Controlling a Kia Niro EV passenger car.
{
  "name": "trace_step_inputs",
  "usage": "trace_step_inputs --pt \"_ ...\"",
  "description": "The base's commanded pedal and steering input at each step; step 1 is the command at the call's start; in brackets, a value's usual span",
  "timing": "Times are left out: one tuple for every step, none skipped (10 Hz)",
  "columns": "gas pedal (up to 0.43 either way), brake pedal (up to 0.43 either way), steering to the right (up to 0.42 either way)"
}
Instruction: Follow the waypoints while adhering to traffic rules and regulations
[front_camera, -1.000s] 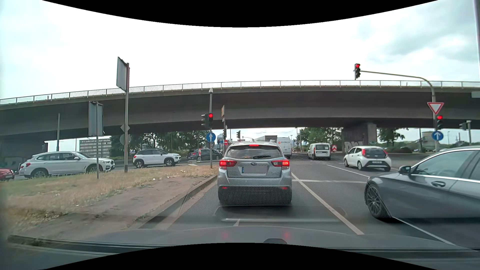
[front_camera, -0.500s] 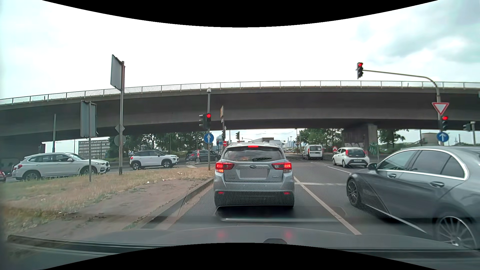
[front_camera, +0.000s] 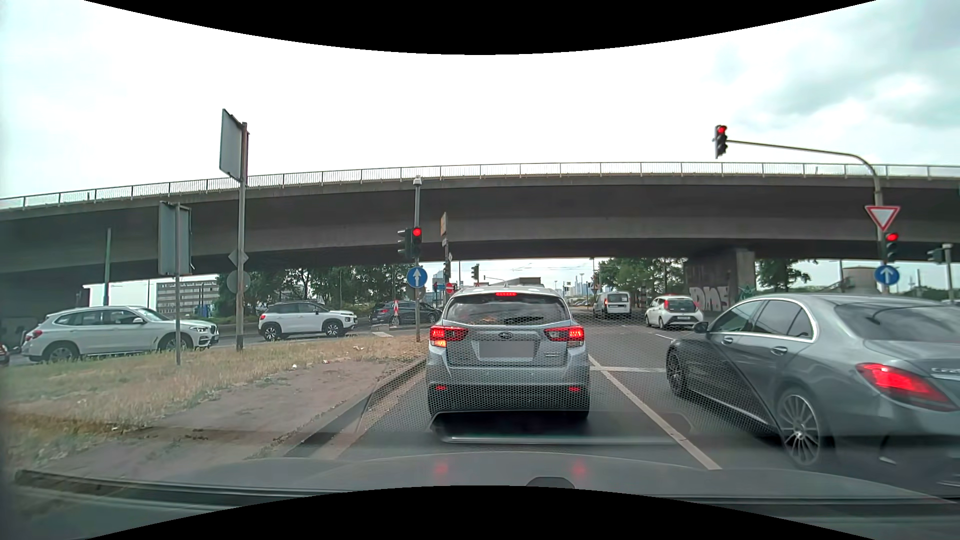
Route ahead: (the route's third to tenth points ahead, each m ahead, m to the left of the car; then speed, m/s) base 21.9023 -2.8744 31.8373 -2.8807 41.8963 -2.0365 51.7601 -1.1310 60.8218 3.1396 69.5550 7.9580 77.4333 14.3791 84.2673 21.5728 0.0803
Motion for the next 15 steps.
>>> trace_step_inputs --pt "0.0 0.177 -0.012" --pt "0.0 0.207 -0.004" --pt "0.0 0.232 -0.001" --pt "0.0 0.274 -0.001" --pt "0.0 0.287 -0.001" --pt "0.0 0.287 -0.001" --pt "0.0 0.287 -0.001" --pt "0.0 0.28 -0.001" --pt "0.0 0.274 -0.001" --pt "0.0 0.268 -0.001" --pt "0.0 0.244 -0.001" --pt "0.0 0.244 -0.001" --pt "0.0 0.25 -0.001" --pt "0.0 0.244 -0.001" --pt "0.0 0.244 -0.001"
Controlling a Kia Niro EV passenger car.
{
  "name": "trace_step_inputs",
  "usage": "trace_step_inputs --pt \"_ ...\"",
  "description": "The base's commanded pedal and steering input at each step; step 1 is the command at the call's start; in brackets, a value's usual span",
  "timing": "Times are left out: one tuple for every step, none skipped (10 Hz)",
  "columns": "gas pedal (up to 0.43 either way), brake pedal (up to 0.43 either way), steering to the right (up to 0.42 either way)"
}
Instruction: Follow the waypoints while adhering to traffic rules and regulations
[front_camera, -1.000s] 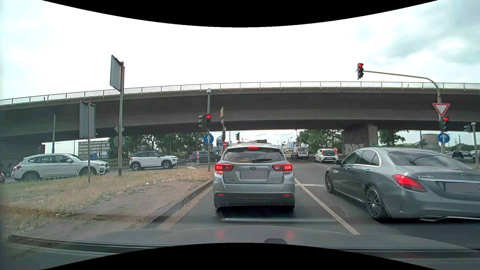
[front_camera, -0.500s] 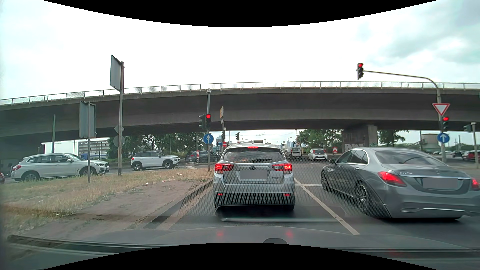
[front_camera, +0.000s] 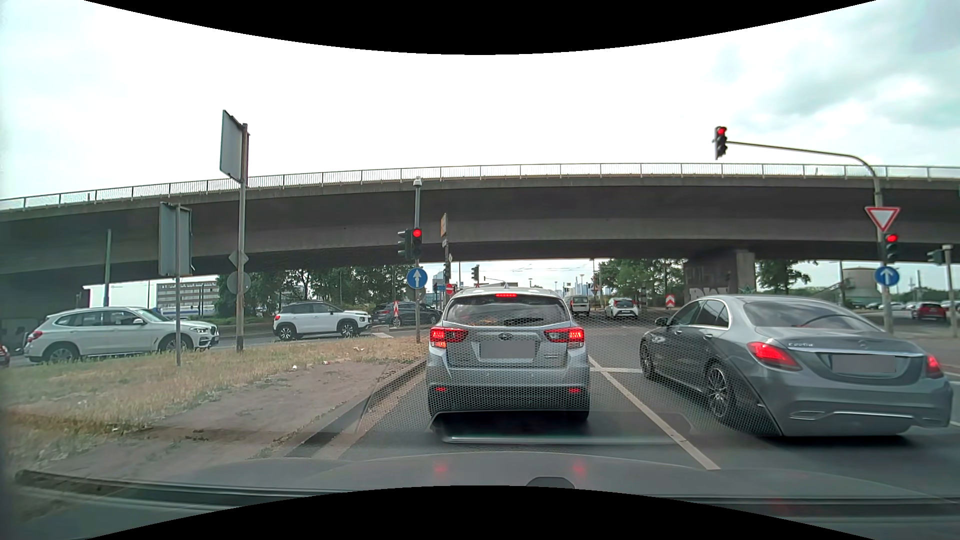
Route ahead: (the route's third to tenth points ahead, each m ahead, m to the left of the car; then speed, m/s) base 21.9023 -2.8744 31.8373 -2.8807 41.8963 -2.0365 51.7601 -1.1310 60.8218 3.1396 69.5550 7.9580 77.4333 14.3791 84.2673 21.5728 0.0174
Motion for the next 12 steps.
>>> trace_step_inputs --pt "0.0 0.244 -0.001" --pt "0.0 0.244 -0.001" --pt "0.0 0.244 -0.001" --pt "0.0 0.244 -0.001" --pt "0.0 0.244 -0.001" --pt "0.0 0.244 -0.001" --pt "0.0 0.256 -0.001" --pt "0.0 0.262 -0.001" --pt "0.0 0.299 -0.001" --pt "0.0 0.317 -0.001" --pt "0.0 0.329 -0.001" --pt "0.0 0.329 -0.001"
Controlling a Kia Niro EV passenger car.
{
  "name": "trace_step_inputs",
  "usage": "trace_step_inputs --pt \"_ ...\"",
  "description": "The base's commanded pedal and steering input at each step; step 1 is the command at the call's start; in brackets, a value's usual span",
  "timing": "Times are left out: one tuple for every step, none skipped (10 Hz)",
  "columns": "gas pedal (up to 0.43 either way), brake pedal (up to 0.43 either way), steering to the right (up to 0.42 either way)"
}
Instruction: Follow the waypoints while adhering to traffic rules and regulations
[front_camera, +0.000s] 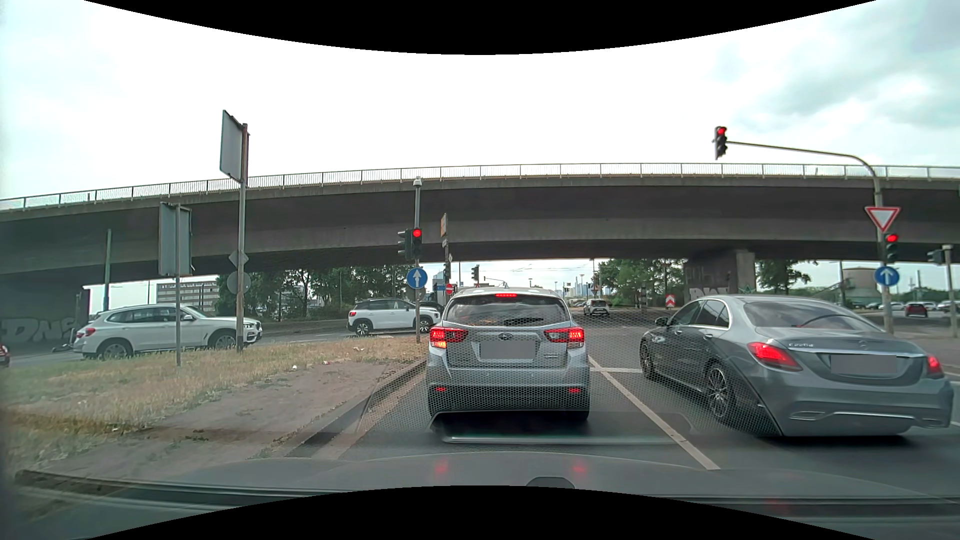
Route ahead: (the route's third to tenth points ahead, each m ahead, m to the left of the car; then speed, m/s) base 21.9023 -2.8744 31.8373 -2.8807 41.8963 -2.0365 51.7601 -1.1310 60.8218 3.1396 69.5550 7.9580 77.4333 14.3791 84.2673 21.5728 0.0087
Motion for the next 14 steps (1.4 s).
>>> trace_step_inputs --pt "0.0 0.317 -0.001" --pt "0.0 0.262 -0.001" --pt "0.0 0.262 -0.001" --pt "0.0 0.256 -0.001" --pt "0.0 0.256 -0.001" --pt "0.0 0.256 -0.001" --pt "0.0 0.256 -0.001" --pt "0.0 0.256 -0.001" --pt "0.0 0.256 -0.001" --pt "0.0 0.256 -0.001" --pt "0.0 0.256 -0.001" --pt "0.0 0.256 -0.001" --pt "0.0 0.262 -0.001" --pt "0.0 0.256 -0.001"
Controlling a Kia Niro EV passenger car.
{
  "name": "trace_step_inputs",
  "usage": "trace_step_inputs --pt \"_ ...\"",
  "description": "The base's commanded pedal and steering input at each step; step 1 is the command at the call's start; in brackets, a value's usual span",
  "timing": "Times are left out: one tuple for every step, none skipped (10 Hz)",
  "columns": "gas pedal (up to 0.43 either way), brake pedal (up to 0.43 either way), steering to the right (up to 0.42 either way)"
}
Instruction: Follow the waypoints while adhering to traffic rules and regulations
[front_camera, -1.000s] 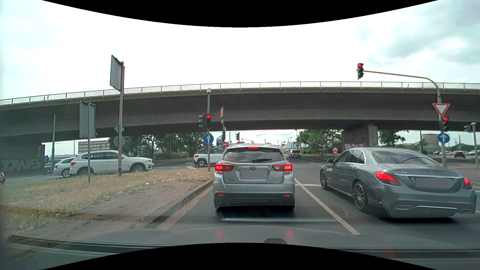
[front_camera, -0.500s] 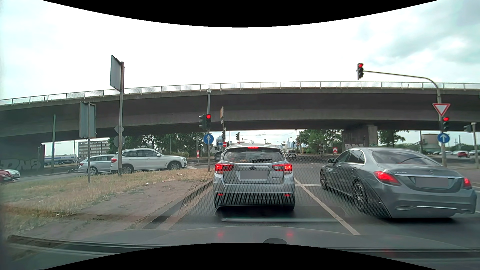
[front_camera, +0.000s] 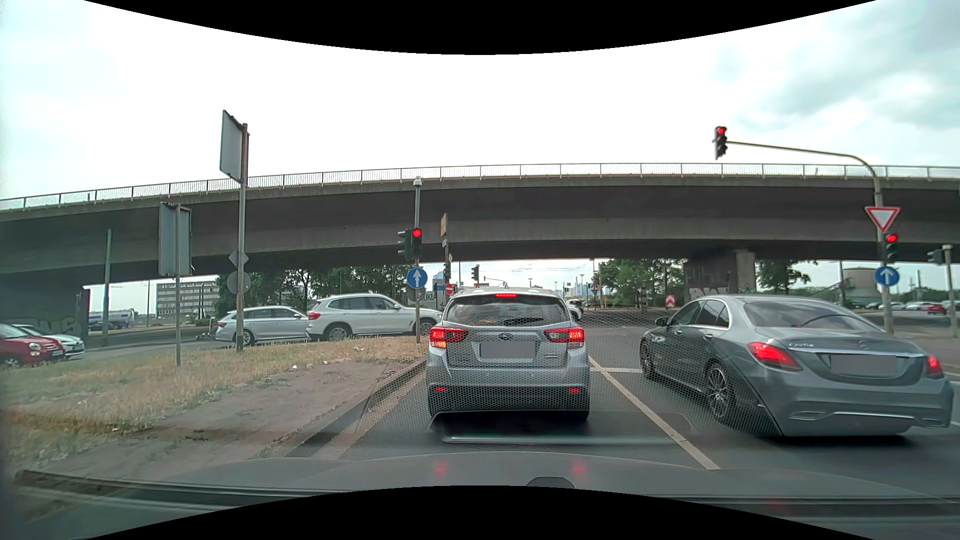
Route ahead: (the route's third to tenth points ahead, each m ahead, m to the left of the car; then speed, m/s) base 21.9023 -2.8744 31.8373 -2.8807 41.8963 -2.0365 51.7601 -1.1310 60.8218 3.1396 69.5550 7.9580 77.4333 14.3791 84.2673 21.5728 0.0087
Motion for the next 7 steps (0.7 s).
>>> trace_step_inputs --pt "0.0 0.256 -0.001" --pt "0.0 0.262 -0.001" --pt "0.0 0.262 -0.001" --pt "0.0 0.256 -0.001" --pt "0.0 0.256 -0.001" --pt "0.0 0.256 -0.001" --pt "0.0 0.262 -0.001"
